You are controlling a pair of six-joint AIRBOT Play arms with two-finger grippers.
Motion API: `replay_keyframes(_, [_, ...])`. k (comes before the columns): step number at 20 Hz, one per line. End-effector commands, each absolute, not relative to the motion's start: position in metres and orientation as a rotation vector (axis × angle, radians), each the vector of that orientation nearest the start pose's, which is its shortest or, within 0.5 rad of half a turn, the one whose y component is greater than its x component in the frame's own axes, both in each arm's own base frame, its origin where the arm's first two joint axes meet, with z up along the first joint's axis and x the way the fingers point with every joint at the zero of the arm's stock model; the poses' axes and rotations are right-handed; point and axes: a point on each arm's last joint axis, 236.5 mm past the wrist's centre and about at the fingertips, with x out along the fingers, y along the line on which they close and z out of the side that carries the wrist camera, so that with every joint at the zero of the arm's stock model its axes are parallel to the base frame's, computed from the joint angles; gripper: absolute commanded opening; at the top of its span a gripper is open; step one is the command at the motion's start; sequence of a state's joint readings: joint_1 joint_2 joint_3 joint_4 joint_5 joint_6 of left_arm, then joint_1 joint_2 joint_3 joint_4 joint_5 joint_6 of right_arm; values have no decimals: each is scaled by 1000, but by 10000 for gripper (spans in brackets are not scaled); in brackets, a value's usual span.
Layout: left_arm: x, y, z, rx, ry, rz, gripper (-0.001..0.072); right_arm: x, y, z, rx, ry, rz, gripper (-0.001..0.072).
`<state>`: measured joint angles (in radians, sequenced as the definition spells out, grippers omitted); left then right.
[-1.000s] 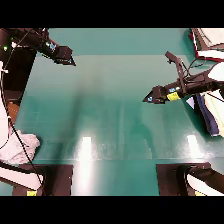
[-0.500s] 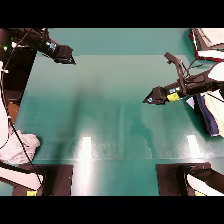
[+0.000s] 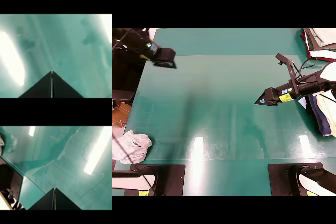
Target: Fold the shirts.
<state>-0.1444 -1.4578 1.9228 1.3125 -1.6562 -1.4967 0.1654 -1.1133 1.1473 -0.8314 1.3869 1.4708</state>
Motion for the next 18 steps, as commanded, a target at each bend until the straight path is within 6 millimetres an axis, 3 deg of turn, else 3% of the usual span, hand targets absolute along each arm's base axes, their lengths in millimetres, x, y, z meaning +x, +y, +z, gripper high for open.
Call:
replay_keyframes(1, [346, -66, 171, 93, 1268, -211, 22, 291, 208, 110, 399, 1288, 733, 12])
replay_keyframes(4, [291, -29, 142, 108, 1356, -52, 23, 291, 208, 110, 397, 1287, 735, 12])
replay_keyframes(8, [222, 12, 86, 150, 1499, 132, 25, 287, 207, 109, 367, 1290, 762, 11])
replay_keyframes(9, [208, 19, 72, 170, 1534, 155, 106, 287, 207, 109, 364, 1289, 764, 12])
replay_keyframes(10, [196, 27, 58, 183, 1574, 194, 420, 287, 207, 109, 361, 1287, 767, 12])
replay_keyframes(11, [187, 36, 46, 196, 1605, 247, 609, 287, 207, 109, 361, 1287, 766, 11])
replay_keyframes(14, [167, 62, 17, 274, 1674, 366, 614, 283, 207, 108, 342, 1295, 785, 11])
replay_keyframes(18, [156, 76, -14, 304, 1680, 442, 614, 279, 207, 107, 337, 1311, 791, 12])
